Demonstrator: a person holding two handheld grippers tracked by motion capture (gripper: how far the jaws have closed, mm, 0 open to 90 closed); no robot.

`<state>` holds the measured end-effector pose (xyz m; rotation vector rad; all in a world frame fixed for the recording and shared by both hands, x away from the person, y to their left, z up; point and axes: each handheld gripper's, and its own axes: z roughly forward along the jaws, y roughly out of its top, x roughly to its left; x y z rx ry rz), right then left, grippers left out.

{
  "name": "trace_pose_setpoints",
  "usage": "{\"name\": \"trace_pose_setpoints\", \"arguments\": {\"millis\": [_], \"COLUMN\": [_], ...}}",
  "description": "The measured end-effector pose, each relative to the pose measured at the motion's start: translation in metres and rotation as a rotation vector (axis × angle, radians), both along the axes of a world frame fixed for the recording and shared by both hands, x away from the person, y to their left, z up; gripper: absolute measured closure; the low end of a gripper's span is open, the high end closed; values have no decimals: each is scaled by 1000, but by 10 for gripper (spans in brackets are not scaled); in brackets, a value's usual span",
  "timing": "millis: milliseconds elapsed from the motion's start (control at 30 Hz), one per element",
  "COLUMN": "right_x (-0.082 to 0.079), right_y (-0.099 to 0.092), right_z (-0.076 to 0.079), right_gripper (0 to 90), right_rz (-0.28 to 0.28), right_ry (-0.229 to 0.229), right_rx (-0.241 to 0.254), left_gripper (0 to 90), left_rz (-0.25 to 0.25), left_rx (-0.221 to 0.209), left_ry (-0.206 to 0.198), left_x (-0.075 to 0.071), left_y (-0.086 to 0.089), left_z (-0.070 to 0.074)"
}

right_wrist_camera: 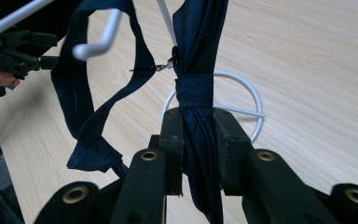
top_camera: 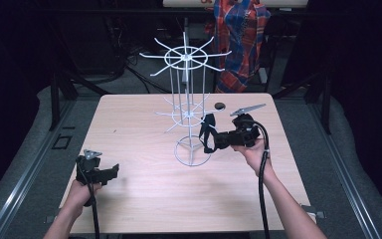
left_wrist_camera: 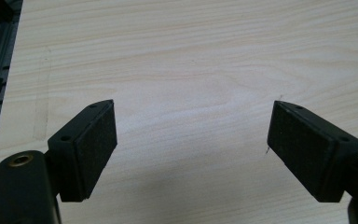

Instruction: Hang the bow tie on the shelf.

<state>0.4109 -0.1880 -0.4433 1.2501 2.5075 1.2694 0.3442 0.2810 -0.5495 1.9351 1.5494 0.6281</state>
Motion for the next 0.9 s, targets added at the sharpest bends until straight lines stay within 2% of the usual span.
{"name": "trace_pose_setpoints", "arguments": {"millis": [233,567,833,900], "right_x": [2,5,9,9], "right_y": [4,7,11,10], "right_z": [-7,-13,-20,-23], "right_gripper": [754,753,753,753], "right_rz": [-8,-16,-4,-1], "right_ry": [19,23,33,36], "right_rx": [-10,-35,-40,-56], "left_gripper": [160,160,160,160], "left_rz": [-3,-9,-22,-33], "left_rx": [-1,0,0,2], "left_ry": [-4,-10,-14,-19], "left_x": [0,2,3,2], "left_y": [0,-3,-5,-6], "left_z": [0,1,0,0]}}
